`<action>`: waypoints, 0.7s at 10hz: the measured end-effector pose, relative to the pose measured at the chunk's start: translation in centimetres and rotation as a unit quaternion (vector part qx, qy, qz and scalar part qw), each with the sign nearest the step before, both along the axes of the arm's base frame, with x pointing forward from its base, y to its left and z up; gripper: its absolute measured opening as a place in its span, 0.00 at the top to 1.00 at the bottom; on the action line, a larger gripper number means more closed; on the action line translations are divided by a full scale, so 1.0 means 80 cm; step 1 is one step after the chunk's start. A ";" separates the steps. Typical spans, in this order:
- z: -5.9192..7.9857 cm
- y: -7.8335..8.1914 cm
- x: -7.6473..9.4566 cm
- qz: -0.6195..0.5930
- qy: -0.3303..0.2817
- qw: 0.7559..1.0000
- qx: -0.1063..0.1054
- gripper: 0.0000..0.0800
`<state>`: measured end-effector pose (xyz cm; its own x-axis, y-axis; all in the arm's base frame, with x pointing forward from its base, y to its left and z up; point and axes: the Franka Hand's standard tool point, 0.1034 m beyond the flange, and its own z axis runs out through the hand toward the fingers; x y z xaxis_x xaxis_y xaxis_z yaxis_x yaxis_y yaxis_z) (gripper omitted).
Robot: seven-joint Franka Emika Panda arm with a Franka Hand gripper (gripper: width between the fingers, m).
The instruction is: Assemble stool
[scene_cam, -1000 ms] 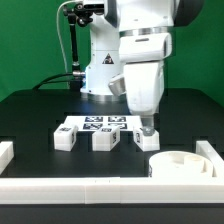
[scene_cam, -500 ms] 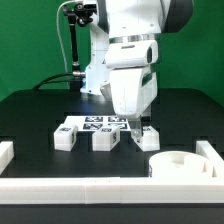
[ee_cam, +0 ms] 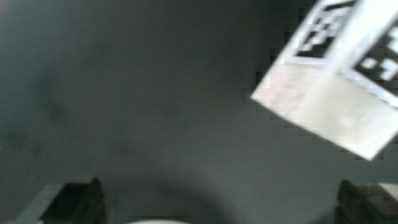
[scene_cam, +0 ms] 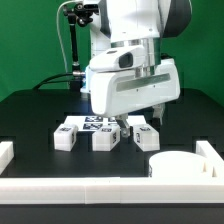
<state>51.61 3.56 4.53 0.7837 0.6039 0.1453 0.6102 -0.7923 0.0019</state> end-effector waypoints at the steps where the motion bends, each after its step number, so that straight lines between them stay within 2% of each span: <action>1: -0.001 0.001 -0.002 -0.030 0.002 1.000 0.007 0.19; 5: -0.002 0.003 -0.002 -0.140 0.013 0.990 0.026 0.19; 7: 0.004 0.007 0.000 -0.256 0.021 0.965 0.043 0.19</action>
Offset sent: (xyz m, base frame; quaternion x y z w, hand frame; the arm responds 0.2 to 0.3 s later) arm 0.0000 0.0000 0.0000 0.0000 0.0000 0.1938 0.9810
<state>51.60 4.10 4.81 0.9827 0.1225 0.1387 0.1363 -0.9862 -0.0942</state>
